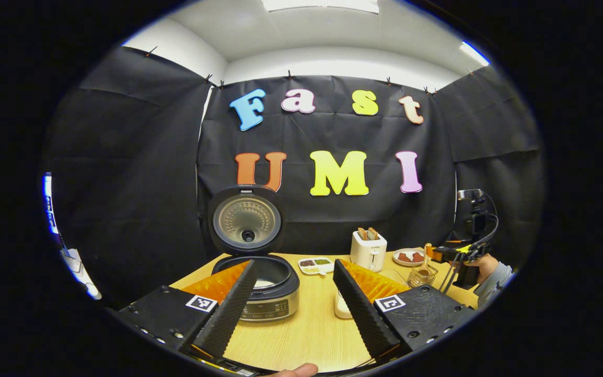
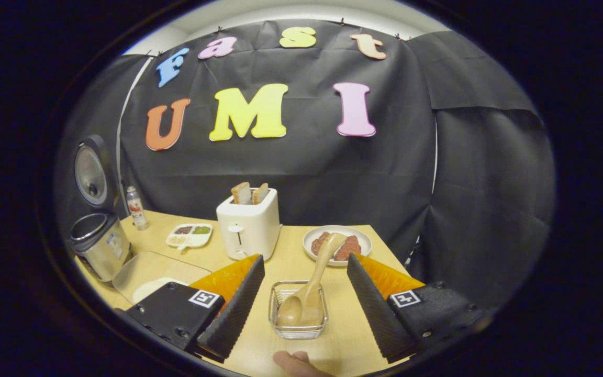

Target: Close the left gripper, press the button to open the rice cooker; take a wooden spoon from the chopstick holder with the right hand, scoop a spoonful of rice and pour it into the rice cooker, then put the wooden spoon back into the chopstick holder.

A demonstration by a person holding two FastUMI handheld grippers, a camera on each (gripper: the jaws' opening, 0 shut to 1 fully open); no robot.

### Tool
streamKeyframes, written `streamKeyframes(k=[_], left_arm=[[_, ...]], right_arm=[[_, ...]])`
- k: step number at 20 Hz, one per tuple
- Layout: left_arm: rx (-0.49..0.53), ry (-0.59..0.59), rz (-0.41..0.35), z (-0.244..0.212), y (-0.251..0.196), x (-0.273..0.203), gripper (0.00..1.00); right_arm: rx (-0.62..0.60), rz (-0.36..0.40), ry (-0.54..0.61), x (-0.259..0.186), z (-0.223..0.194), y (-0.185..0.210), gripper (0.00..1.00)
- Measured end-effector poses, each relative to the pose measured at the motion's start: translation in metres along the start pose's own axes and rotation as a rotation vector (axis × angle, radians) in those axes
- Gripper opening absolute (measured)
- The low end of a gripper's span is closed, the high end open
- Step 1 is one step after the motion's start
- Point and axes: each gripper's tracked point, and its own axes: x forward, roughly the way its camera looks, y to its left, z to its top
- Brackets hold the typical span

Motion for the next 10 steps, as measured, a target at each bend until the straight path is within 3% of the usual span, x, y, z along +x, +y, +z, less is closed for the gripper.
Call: streamKeyframes(k=[10], left_arm=[[0.021, 0.012, 0.003, -0.007, 0.018, 0.010, 0.94]], right_arm=[[0.184, 0.060, 0.191, 0.104, -0.034, -0.017, 0.98]])
